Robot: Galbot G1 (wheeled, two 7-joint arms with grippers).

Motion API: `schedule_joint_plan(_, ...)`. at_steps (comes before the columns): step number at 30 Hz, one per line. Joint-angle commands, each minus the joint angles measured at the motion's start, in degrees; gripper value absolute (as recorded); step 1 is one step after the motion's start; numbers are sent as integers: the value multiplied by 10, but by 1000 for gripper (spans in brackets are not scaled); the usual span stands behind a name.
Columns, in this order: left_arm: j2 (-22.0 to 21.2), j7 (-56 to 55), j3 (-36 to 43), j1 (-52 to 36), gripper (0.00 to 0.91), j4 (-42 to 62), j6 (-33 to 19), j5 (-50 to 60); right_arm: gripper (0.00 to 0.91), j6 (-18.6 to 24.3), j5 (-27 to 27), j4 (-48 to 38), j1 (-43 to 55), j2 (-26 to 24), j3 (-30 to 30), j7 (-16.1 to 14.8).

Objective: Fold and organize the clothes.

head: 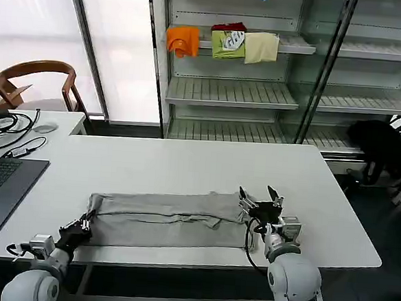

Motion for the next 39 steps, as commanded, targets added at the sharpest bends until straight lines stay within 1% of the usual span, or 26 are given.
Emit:
schedule_joint_plan(1, 30, 43, -74, -14, 0, -2, -3, 57, 907, 1, 0, -18, 4, -3, 1, -1)
schedule_joint_plan(4, 78, 80, -129, -29, 0, 12, -1, 87, 907, 2, 0, -34, 9, -6, 3, -2)
schedule_joint_plan(6, 136, 95, -163, -44, 0, 42, -2, 103, 907, 5, 0, -52, 15, -7, 4, -1)
schedule_joint_plan(7, 158, 101, -178, -50, 0, 55, -5, 111, 907, 6, -1, -55, 16, -7, 4, -1)
schedule_joint_plan(8, 170, 105, -186, -55, 0, 64, -6, 119, 907, 8, -1, -60, 18, -7, 4, -1)
schedule_joint_plan(9, 200, 110, -206, -62, 0, 78, -7, 133, 907, 11, -3, -67, 19, -6, 3, -1)
schedule_joint_plan(12, 240, 121, -233, -74, 0, 84, -2, 134, 907, 15, -9, -82, 23, -4, 0, -2)
schedule_joint_plan(14, 249, 122, -240, -77, 0, 70, 11, 121, 907, 17, -12, -88, 25, -2, -1, -2)
schedule_joint_plan(15, 249, 122, -238, -77, 0, 44, 26, 96, 907, 18, -14, -92, 25, 0, -3, -2)
schedule_joint_plan(17, 237, 120, -229, -77, 0, 9, 47, 59, 907, 20, -19, -97, 25, 3, -4, -2)
schedule_joint_plan(19, 208, 109, -199, -67, 0, -37, 77, 8, 907, 21, -22, -99, 24, 6, -4, -2)
schedule_joint_plan(21, 165, 101, -167, -52, 0, -88, 81, -14, 907, 21, -25, -98, 22, 6, -4, -2)
schedule_joint_plan(22, 133, 99, -152, -43, 0, -105, 81, -19, 907, 21, -27, -96, 20, 5, -4, -2)
schedule_joint_plan(24, 88, 95, -107, -31, 10, -142, 81, -11, 907, 22, -28, -94, 16, 3, -2, -3)
schedule_joint_plan(25, 72, 95, -79, -26, 0, -154, 81, -5, 907, 21, -28, -94, 14, 1, 0, -3)
schedule_joint_plan(26, 49, 92, -51, -19, 10, -174, 82, 6, 907, 22, -28, -92, 12, -1, 1, -2)
schedule_joint_plan(27, 35, 91, -32, -17, 10, -178, 82, 17, 907, 22, -28, -91, 10, -2, 2, -2)
schedule_joint_plan(32, -11, 72, 82, -4, 10, -185, 81, 72, 907, 26, -26, -88, -1, -5, 7, -1)
schedule_joint_plan(37, -24, 41, 146, -3, 10, -152, 81, 89, 907, 29, -18, -89, -8, -7, 9, 0)
schedule_joint_plan(38, -26, 37, 153, -5, 0, -147, 81, 89, 907, 31, -18, -90, -8, -7, 9, 0)
schedule_joint_plan(39, -26, 33, 156, -7, 10, -140, 81, 89, 907, 31, -18, -90, -9, -7, 9, 0)
